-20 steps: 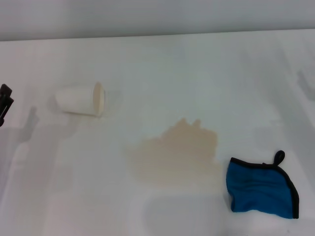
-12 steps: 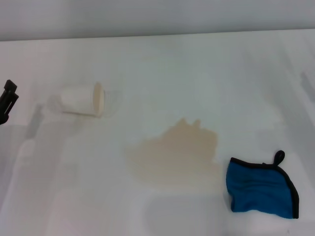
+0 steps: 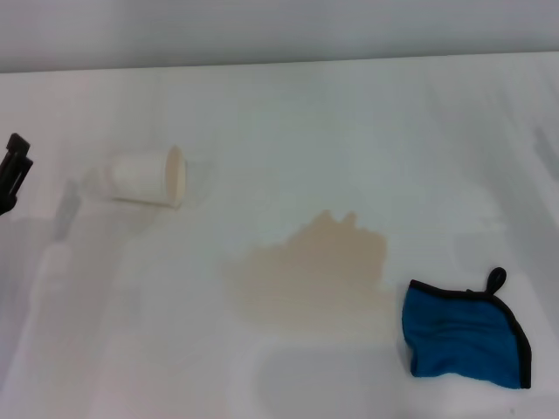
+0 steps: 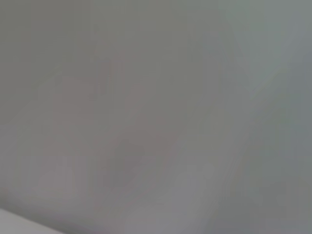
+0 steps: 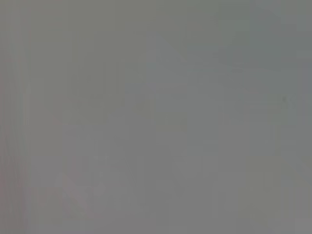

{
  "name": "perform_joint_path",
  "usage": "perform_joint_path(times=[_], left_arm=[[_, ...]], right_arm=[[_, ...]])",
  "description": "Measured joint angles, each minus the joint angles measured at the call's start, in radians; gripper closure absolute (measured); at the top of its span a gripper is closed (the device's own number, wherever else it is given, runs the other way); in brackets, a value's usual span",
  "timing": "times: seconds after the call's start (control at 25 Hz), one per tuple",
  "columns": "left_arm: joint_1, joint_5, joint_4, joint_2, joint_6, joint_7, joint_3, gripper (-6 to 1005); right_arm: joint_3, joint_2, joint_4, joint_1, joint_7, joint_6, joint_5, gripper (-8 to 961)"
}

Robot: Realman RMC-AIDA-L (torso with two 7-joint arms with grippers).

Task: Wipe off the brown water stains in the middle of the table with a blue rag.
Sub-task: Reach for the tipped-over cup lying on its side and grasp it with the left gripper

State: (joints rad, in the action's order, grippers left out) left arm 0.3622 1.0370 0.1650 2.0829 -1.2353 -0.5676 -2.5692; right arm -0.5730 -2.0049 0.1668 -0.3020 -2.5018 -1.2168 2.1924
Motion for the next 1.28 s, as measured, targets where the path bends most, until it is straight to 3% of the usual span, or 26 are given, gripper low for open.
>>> perform_joint_path(times=[0.08,0.2,0.28,0.48,0.6,0.76,0.88,1.16,1.24,1.28], left_arm=[[0.017,-0.019,-0.003,-0.008,-0.014,-0.011,-0.005,113],[0.077,-0.116,-0.05,-0.037,-0.05,-0.068,-0.007,115],[0.152,-0.251,-0.131,-0.084,-0.087,-0.171,-0.008,116],[0.31,-0.471,-0.342,-0.171,-0.235,-0.329,-0.046,116],[0.363,-0.478,-0.456,-0.186,-0.307,-0.342,-0.147,116],[0.434,-0.507,-0.634,-0.184,-0.347,-0.39,-0.271,117],[0.476,-0.566,-0.696,-0.188,-0.356,-0.397,-0.272,117],[0.561,-0.703,-0.727,-0.223,-0.365,-0.373,-0.275,117],[0.616,-0.83,-0.733,-0.236,-0.366,-0.341,-0.276,118],[0.616,-0.83,-0.733,-0.236,-0.366,-0.341,-0.276,118]], right_arm=[[0.0,0.0,0.0,0.0,0.0,0.0,0.001,96],[0.003,0.0,0.0,-0.002,0.0,0.002,0.003,96],[0.004,0.0,0.0,-0.007,0.0,0.006,0.004,96],[0.004,0.0,-0.003,-0.01,0.0,0.012,0.02,95],[0.009,0.0,-0.007,-0.01,0.0,0.014,0.031,95],[0.016,0.0,-0.008,-0.01,0.0,0.026,0.032,95],[0.016,0.0,-0.009,-0.01,0.0,0.034,0.037,95],[0.016,-0.003,-0.011,-0.029,0.0,0.063,0.055,95],[0.016,-0.004,-0.018,-0.038,0.0,0.076,0.056,95],[0.016,-0.005,-0.024,-0.044,0.0,0.081,0.057,95]])
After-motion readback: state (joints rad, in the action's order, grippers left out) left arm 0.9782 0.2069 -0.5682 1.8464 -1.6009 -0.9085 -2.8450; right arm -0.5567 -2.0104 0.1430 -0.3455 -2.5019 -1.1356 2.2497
